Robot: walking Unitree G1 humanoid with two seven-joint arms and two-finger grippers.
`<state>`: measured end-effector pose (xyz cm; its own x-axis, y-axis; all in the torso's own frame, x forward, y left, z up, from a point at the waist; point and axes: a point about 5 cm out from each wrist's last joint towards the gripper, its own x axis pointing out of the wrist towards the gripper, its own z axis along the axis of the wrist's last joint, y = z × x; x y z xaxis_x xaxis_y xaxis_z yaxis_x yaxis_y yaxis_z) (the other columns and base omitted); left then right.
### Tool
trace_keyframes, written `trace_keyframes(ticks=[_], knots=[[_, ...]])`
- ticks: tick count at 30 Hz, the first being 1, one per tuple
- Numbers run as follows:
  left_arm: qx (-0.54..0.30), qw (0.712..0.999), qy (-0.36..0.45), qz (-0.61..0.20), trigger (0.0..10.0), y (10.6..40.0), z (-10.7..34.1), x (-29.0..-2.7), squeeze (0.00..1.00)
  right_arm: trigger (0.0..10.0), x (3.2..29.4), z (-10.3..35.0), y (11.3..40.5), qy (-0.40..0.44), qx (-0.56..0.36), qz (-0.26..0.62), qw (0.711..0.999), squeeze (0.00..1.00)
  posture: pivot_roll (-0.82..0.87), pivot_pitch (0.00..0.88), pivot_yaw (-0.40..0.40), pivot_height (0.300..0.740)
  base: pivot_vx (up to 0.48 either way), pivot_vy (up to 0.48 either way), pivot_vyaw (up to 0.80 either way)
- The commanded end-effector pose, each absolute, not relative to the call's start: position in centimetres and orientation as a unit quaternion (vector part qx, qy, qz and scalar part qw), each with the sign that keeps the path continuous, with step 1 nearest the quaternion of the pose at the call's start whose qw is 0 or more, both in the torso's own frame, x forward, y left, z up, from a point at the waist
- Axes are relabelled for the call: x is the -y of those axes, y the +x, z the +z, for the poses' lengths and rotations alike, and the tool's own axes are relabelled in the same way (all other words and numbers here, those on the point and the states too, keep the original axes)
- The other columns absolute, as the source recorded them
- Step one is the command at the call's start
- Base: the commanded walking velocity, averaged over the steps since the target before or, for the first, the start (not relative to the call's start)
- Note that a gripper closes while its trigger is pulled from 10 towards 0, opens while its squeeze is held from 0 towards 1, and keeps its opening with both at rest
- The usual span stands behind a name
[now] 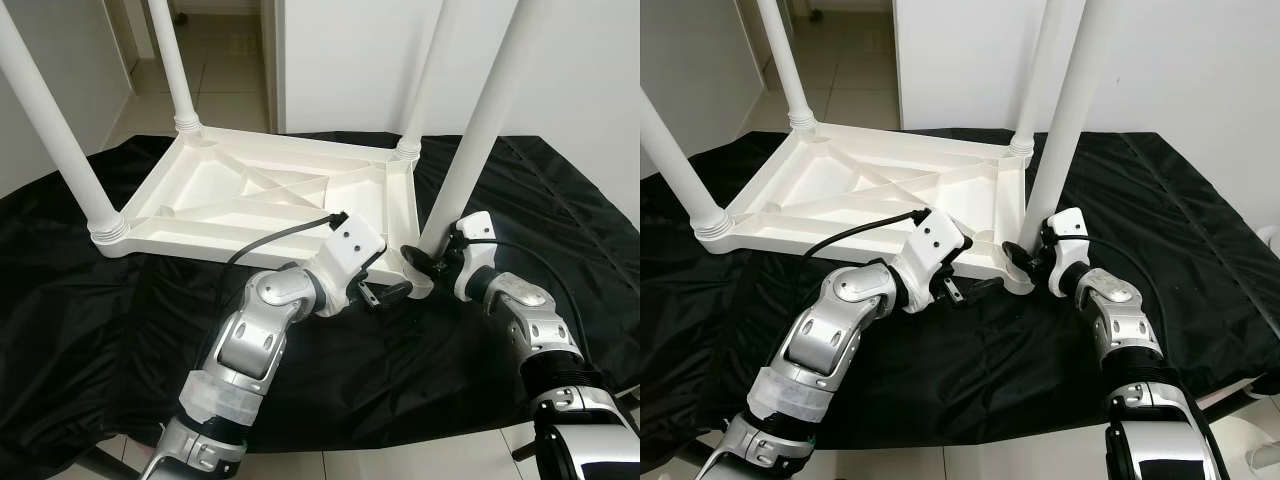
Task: Building children table
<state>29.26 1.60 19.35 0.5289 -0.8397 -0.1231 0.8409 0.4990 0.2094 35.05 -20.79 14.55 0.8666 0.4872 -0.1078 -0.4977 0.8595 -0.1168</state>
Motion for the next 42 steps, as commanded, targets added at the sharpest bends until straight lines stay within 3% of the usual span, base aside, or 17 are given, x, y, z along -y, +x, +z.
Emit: trace_keyframes(ticks=[1,9,12,23,25,27,29,39,40,41,42], knots=[[0.008,0.898,0.128,-0.420,10.0,30.0,19.7,-1.9,0.00,10.0,21.0,13.7,34.9,-0.061,-0.053,0.238,0.968,0.00,-0.04,0.000,-0.015,0.740,0.000,0.000,0.00],[0.008,0.898,0.128,-0.422,10.0,30.0,19.7,-1.8,0.00,10.0,20.5,13.4,34.9,-0.043,-0.055,0.211,0.975,0.00,-0.04,0.000,-0.014,0.740,0.000,0.000,0.00],[0.007,0.898,0.126,-0.422,10.0,30.0,19.8,-1.7,0.00,10.0,19.8,13.1,35.0,-0.006,-0.056,0.113,0.992,0.00,-0.05,0.000,-0.014,0.740,0.000,0.000,0.00],[0.005,0.897,0.123,-0.424,10.0,29.9,19.7,-1.7,0.00,10.0,18.5,13.0,34.6,0.031,-0.053,0.026,0.998,0.00,-0.05,0.004,-0.007,0.740,0.000,0.000,0.00],[0.005,0.897,0.122,-0.425,10.0,29.8,19.6,-1.6,0.00,10.0,17.9,13.0,34.3,0.040,-0.049,-0.008,0.998,0.00,-0.05,0.004,-0.007,0.740,0.000,0.000,0.00],[0.003,0.897,0.121,-0.426,10.0,29.8,19.6,-1.6,0.00,10.0,16.2,14.0,33.6,0.097,-0.004,-0.119,0.988,0.00,-0.05,0.006,-0.007,0.740,0.000,0.000,0.00],[0.002,0.897,0.119,-0.426,10.0,29.8,19.6,-1.6,0.00,10.0,15.3,14.4,33.3,0.116,0.007,-0.148,0.982,0.00,-0.05,0.006,-0.007,0.740,0.000,0.000,0.00],[0.001,0.895,0.121,-0.428,10.0,29.7,19.5,-1.6,0.00,10.0,14.4,16.1,33.1,0.101,0.050,-0.105,0.988,0.00,-0.05,0.003,-0.009,0.740,0.000,0.000,0.00],[0.001,0.896,0.122,-0.427,10.0,29.7,19.4,-1.7,0.00,10.0,14.5,16.2,33.0,0.098,0.052,-0.105,0.988,0.36,-0.05,0.005,-0.011,0.740,0.000,0.000,0.00],[0.001,0.896,0.122,-0.427,10.0,29.7,19.4,-1.7,0.00,10.0,14.5,16.2,33.0,0.098,0.052,-0.105,0.988,0.36,-0.05,0.005,-0.011,0.740,0.000,0.000,0.00],[0.001,0.897,0.121,-0.426,10.0,29.7,19.4,-1.8,0.00,10.0,14.7,16.1,32.9,0.097,0.055,-0.097,0.989,1.00,-0.05,0.004,-0.017,0.740,0.000,0.000,0.00]])
